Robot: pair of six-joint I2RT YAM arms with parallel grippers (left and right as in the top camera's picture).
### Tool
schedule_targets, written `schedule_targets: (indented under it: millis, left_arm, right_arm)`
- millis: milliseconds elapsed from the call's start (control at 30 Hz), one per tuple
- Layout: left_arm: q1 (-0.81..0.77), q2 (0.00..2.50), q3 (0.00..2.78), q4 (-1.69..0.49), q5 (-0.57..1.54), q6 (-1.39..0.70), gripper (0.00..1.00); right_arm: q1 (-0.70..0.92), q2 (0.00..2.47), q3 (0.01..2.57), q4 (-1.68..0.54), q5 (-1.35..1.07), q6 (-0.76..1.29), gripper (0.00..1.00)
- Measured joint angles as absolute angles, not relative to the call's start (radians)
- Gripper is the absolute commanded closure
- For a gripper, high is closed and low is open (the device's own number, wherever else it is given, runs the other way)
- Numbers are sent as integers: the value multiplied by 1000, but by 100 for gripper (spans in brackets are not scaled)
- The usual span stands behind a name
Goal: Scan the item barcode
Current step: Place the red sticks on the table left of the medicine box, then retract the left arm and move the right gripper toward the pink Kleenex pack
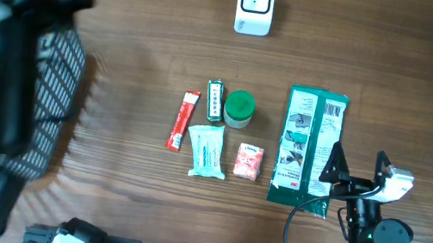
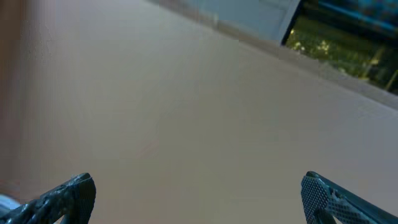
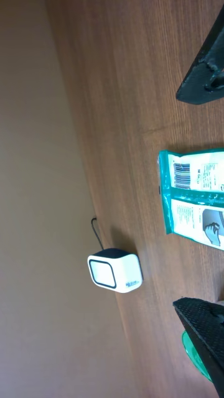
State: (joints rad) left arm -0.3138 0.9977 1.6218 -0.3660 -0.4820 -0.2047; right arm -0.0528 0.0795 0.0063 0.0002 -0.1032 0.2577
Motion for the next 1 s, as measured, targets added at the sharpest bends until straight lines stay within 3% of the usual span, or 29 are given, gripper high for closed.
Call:
schedule_targets:
  millis: [100, 400, 600, 1000]
  left_arm:
    - [-313, 889, 1655, -485, -559, -131, 0]
    - [-313, 670, 1637, -563, -583, -137, 0]
    - [-293, 391, 1401, -394, -519, -141, 0]
    - [60, 131, 1113, -207, -500, -143, 0]
  right_arm:
    - [-53, 81, 6, 0, -104, 258, 0]
    - [-53, 90, 6, 0, -103, 258, 0]
    - [-53, 94, 6, 0, -104, 258, 0]
    - [-53, 95, 6, 0, -103, 258, 0]
